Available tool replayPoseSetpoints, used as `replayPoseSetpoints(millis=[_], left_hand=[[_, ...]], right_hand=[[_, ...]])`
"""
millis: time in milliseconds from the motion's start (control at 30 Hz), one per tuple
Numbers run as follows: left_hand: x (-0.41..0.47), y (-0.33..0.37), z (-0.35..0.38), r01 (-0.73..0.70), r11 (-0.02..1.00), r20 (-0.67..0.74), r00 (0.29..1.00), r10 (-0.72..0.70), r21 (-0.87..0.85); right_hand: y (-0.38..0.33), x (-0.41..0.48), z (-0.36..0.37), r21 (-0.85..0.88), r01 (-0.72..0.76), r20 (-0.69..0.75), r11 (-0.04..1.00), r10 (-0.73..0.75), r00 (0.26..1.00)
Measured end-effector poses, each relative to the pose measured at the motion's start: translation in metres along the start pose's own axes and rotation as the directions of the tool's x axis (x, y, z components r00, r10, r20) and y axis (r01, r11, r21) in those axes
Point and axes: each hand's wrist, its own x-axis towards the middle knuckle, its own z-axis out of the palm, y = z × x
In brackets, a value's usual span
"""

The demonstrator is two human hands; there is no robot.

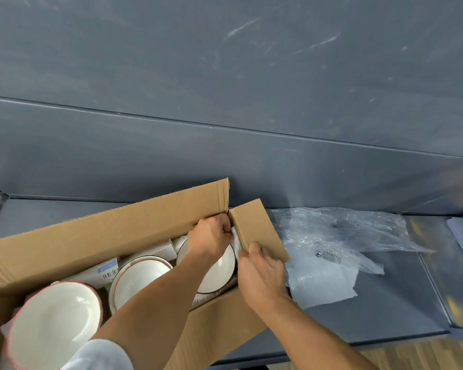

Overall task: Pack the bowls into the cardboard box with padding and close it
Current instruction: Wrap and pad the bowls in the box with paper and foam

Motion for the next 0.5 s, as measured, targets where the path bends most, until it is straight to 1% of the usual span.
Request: replayPoseSetpoints(millis=[133,300,433,500], left_hand=[[0.001,-0.004,0.007,-0.029,0.998,-0.023,0.999,0.028,-0.049],[-0.001,-0.003,0.013,-0.016,1.000,-0.037,0.999,0.016,-0.002],[-0.001,-0.003,0.013,-0.051,0.996,-0.072,0.996,0.056,0.072],[-0.001,-0.003,0.012,-0.055,0.995,-0.026,0.998,0.057,0.086]], right_hand=[[0.001,0.000,0.006,0.005,0.041,-0.021,0.999,-0.041,0.999],[0.004,0.003,0.002,0.009,0.014,-0.058,1.000,-0.014,0.998],[0.007,0.005,0.000,-0.012,-0.001,0.026,1.000,0.002,1.000],[0.008,0.006,0.000,-0.018,0.042,0.104,0.999,-0.040,0.994]])
